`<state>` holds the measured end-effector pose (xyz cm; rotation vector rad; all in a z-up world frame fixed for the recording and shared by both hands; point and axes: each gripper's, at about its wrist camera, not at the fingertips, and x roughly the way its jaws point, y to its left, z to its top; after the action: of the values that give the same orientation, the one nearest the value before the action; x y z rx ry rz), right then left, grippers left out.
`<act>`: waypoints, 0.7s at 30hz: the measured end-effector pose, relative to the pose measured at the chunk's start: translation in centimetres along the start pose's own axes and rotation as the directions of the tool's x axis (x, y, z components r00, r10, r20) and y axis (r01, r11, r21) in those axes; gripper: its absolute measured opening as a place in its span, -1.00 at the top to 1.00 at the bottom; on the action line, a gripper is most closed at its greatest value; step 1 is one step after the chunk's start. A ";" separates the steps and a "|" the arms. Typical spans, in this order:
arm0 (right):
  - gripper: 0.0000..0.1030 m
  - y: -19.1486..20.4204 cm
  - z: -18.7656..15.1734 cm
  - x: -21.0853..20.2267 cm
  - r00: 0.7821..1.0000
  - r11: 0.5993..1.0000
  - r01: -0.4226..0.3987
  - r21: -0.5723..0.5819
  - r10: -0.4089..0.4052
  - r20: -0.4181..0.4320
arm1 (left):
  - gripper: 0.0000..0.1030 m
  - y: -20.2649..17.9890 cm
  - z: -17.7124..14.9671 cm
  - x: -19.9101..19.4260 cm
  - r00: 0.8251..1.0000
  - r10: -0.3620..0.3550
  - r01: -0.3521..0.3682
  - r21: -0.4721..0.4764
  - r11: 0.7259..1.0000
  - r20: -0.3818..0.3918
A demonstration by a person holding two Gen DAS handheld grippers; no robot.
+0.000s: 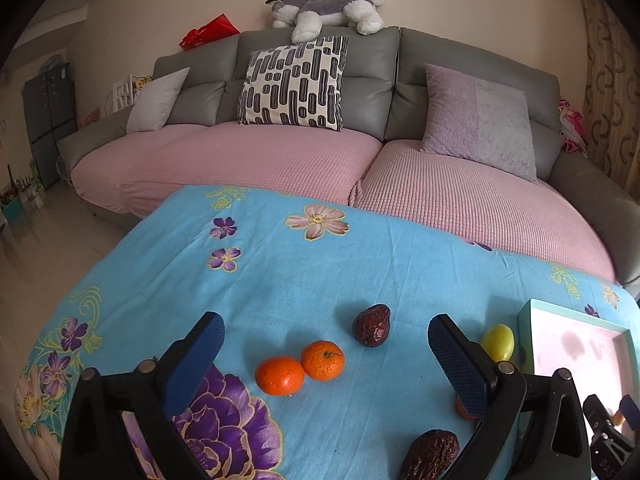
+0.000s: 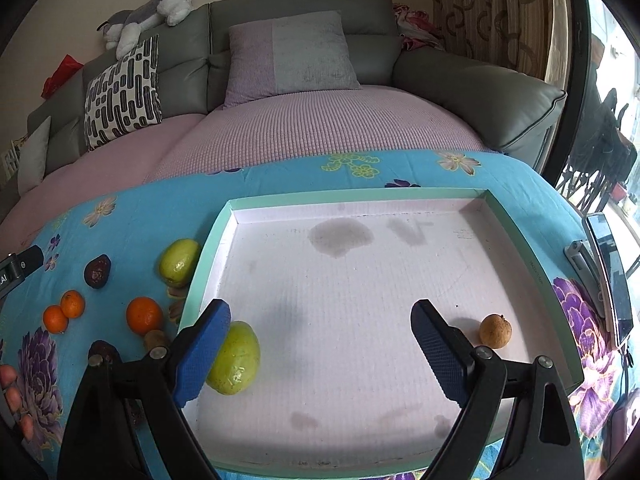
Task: Organize fruits
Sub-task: 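Move both grippers back from the tray toward the tangerines, then grasp a tangerine with the left gripper while the right gripper grasps another tangerine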
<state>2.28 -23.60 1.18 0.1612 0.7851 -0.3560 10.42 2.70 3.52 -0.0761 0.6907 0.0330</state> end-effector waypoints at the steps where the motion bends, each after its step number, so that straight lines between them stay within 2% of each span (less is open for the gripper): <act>1: -0.79 0.0 0.0 0.1 1.000 1.000 0.005 -0.004 -0.005 0.000 | -1.00 0.4 0.0 0.0 1.000 -0.004 0.004 -0.008 1.000 0.003; 7: -0.79 0.6 0.0 0.2 1.000 1.000 0.005 -0.015 -0.005 -0.002 | -1.00 3.9 0.4 0.4 1.000 -0.027 0.027 -0.085 0.996 0.004; 12: -0.79 2.4 0.5 -0.7 0.995 0.996 -0.085 0.024 0.083 0.055 | -1.00 5.5 0.7 0.8 0.998 -0.056 0.055 -0.073 0.996 -0.024; 15: -0.79 4.6 0.8 -0.9 0.988 0.991 -0.133 -0.002 0.133 0.085 | -1.00 6.3 0.8 0.7 0.998 -0.053 0.052 -0.067 0.996 -0.024; 18: -0.79 7.0 0.9 -0.7 0.979 0.982 -0.185 -0.042 0.188 0.080 | -1.00 7.3 0.9 0.7 0.998 -0.052 0.050 -0.085 0.995 -0.024; 21: -0.77 9.3 1.0 -0.4 0.975 0.975 -0.204 -0.088 0.210 0.073 | -1.00 8.3 0.8 1.0 0.997 -0.060 0.054 -0.124 0.991 -0.042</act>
<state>6.11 -15.10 2.25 0.1505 0.6932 -0.1320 11.23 11.00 2.97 -0.2157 0.7314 0.0187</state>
